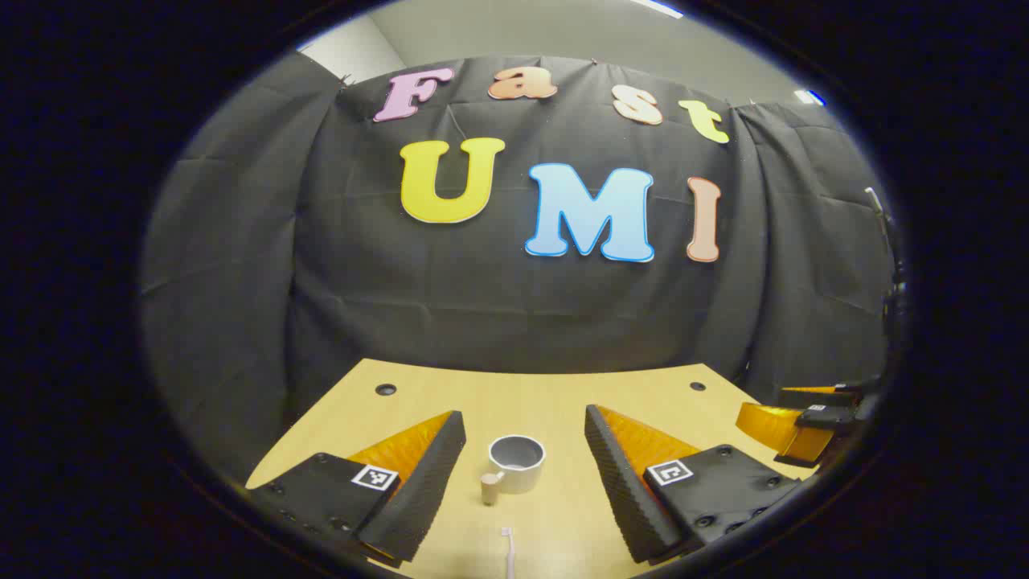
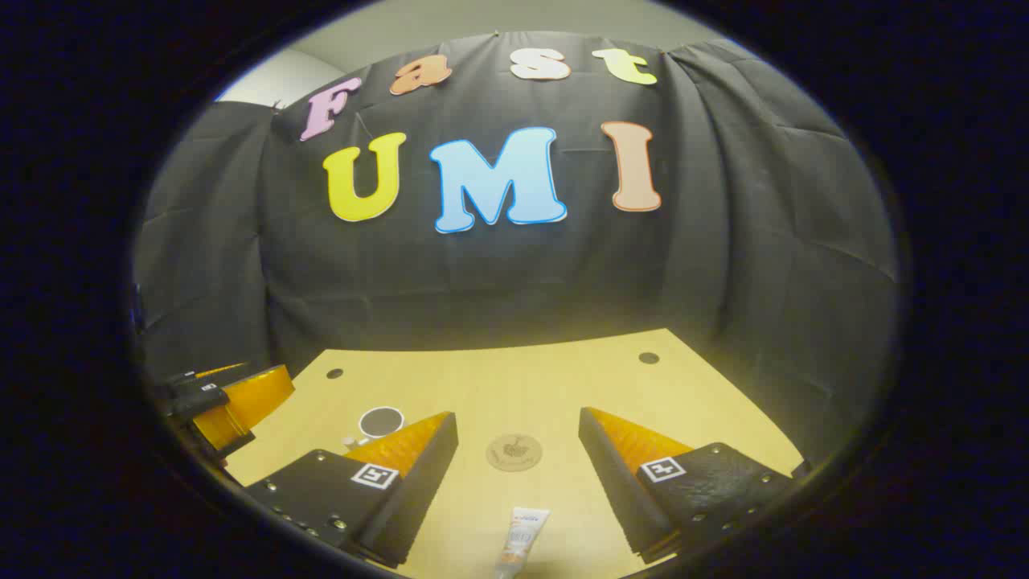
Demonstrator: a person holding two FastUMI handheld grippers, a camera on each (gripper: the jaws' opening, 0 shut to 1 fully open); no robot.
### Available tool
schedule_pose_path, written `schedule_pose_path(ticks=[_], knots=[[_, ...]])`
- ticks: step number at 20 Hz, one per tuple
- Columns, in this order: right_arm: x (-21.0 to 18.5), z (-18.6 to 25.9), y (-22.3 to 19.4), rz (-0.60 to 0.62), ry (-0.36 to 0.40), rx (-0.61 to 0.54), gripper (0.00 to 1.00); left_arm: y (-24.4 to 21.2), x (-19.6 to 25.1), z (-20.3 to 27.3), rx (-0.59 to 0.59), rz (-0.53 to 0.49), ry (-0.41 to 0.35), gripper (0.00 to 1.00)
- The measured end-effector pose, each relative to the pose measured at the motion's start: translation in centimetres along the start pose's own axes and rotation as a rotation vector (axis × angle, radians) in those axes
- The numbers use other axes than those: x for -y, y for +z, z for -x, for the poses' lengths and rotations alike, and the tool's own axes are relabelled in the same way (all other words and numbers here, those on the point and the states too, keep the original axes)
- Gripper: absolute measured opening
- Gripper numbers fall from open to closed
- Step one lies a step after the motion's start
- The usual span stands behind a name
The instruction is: Put the toothbrush and toothpaste on the desktop into the cup, then pick up the cup and place it on the coaster on the desktop.
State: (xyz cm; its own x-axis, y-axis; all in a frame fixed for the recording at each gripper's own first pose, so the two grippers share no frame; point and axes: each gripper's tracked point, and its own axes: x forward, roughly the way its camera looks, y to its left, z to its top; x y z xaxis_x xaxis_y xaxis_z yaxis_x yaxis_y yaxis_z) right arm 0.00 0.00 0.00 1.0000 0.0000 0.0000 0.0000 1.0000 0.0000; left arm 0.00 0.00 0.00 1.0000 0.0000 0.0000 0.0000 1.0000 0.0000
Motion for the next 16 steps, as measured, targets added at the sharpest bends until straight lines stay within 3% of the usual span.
schedule_pose_path(ticks=[6,7,9,10,11,16], knots=[[-1.2,0.4,3.2,0.069,0.043,0.078,0.93,3.5,0.0,0.4,0.076,-0.037,0.049,1.00],[-1.2,0.3,3.0,0.068,0.049,0.075,0.93,3.4,0.0,0.3,0.075,-0.038,0.049,0.96],[-1.4,0.0,2.7,0.052,0.060,0.065,0.93,3.1,0.1,0.3,0.070,-0.034,0.049,1.00],[-1.3,-0.1,2.6,0.049,0.060,0.057,0.93,3.0,0.0,0.3,0.065,-0.034,0.055,0.96],[-1.2,-0.4,2.3,0.051,0.059,0.048,0.93,2.8,-0.3,0.2,0.059,-0.037,0.062,1.00],[-0.9,-1.2,1.0,0.063,0.059,-0.011,0.93,1.4,-0.6,-0.6,0.019,-0.051,0.085,0.96]])
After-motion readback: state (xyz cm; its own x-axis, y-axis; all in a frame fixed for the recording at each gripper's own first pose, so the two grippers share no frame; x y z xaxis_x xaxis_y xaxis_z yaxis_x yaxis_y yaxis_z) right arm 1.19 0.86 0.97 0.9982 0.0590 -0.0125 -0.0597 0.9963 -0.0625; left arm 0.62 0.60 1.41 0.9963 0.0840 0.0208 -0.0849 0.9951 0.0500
